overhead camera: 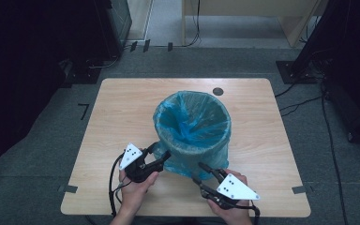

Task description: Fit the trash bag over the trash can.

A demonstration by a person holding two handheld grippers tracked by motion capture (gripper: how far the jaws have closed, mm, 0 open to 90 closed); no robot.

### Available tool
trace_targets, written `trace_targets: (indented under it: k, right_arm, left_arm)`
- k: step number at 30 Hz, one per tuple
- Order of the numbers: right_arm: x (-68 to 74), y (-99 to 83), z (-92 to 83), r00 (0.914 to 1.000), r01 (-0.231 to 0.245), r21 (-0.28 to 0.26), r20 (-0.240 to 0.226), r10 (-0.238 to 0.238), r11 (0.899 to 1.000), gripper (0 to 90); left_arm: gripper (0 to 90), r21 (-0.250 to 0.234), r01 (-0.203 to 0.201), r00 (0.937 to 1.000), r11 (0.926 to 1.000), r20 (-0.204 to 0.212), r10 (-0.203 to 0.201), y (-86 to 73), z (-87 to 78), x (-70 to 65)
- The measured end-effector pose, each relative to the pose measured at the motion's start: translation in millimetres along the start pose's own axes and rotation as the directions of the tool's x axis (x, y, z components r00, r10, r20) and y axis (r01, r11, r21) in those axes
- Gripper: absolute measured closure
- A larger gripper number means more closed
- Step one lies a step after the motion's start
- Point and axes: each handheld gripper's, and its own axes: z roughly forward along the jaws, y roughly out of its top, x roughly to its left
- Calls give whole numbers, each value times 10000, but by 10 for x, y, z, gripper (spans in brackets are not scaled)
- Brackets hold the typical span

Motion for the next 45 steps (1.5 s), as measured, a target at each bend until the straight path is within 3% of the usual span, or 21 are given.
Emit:
trace_targets:
  k: [3, 6, 8, 10, 11, 15, 18, 21, 25, 26, 28, 30, 32, 35, 38, 39, 41, 45]
  right_arm:
    - [98, -20, 95, 9988, -21, 175, -493, 30, 9998, 496]
    - [177, -56, 192, 9986, 294, 537, -465, -269, 9981, 488]
    - [199, -74, 238, 9976, 643, 688, 208, -659, 9956, 647]
    - [173, -88, 264, 9955, 641, 737, 654, -689, 9952, 861]
    - [136, -99, 272, 9957, 448, 800, 769, -510, 9958, 900]
    - [79, -150, 278, 9944, 606, 1229, 792, -707, 9906, 900]
    - [106, -173, 294, 9896, 1088, 1584, 757, -1220, 9814, 900]
    - [108, -201, 327, 9875, 1237, 1909, 734, -1398, 9738, 900]
    - [52, -272, 355, 9876, 1069, 2393, 869, -1309, 9650, 900]
    - [35, -287, 360, 9884, 984, 2554, 876, -1243, 9618, 900]
    - [2, -321, 366, 9859, 999, 2872, 1005, -1336, 9526, 900]
    - [-24, -346, 372, 9857, 960, 3042, 1032, -1330, 9477, 900]
    - [-63, -368, 368, 9854, 808, 3165, 1171, -1234, 9452, 900]
    - [-144, -382, 335, 9861, 390, 3176, 1408, -877, 9474, 900]
    - [-218, -372, 280, 9890, -22, 2979, 1417, -419, 9546, 900]
    - [-237, -364, 261, 9919, -109, 2833, 1247, -256, 9590, 868]
    - [-260, -338, 208, 9979, -231, 2421, 643, 77, 9700, 714]
    - [-253, -269, 104, 9999, 42, 2006, 117, -67, 9797, 563]
  left_arm:
    - [393, 144, 242, 9997, 9996, -56, -241, -7, 2, -27]
    - [394, 125, 320, 9995, 9994, 51, -321, -11, -6, -45]
    - [394, 17, 278, 9995, 9996, 177, -279, -7, -18, -54]
    - [390, -31, 243, 9992, 9997, 325, -242, -2, -36, -52]
    - [386, -50, 246, 9989, 9997, 396, -244, -1, -41, -48]
    - [362, -136, 361, 9936, 9993, 1078, -344, 6, -72, 0]
    - [347, -130, 530, 9876, 9985, 1486, -505, 4, -80, 53]
    - [344, -126, 330, 9871, 9994, 1569, -306, -2, -94, 79]
    - [336, 166, -390, 9847, 9991, 1706, 356, -8, -99, 112]
    - [335, 166, -390, 9847, 9991, 1706, 356, -8, -99, 112]
    - [313, 3, 206, 9799, 9998, 1986, -203, 5, -120, 167]
    - [297, -64, 505, 9747, 9987, 2182, -479, 15, -129, 200]
    - [279, -145, 426, 9778, 9990, 2060, -387, 24, -142, 240]
    - [277, -358, 557, 9786, 9978, 2001, -475, 46, -179, 324]
    - [277, -511, 331, 9877, 9981, 1542, -248, 67, -222, 401]
    - [277, -526, 227, 9900, 9984, 1402, -151, 69, -231, 420]
    - [281, -452, 186, 9923, 9988, 1233, -129, 69, -239, 455]
    - [283, -181, 10, 9961, 9998, 881, 6, 34, -203, 460]
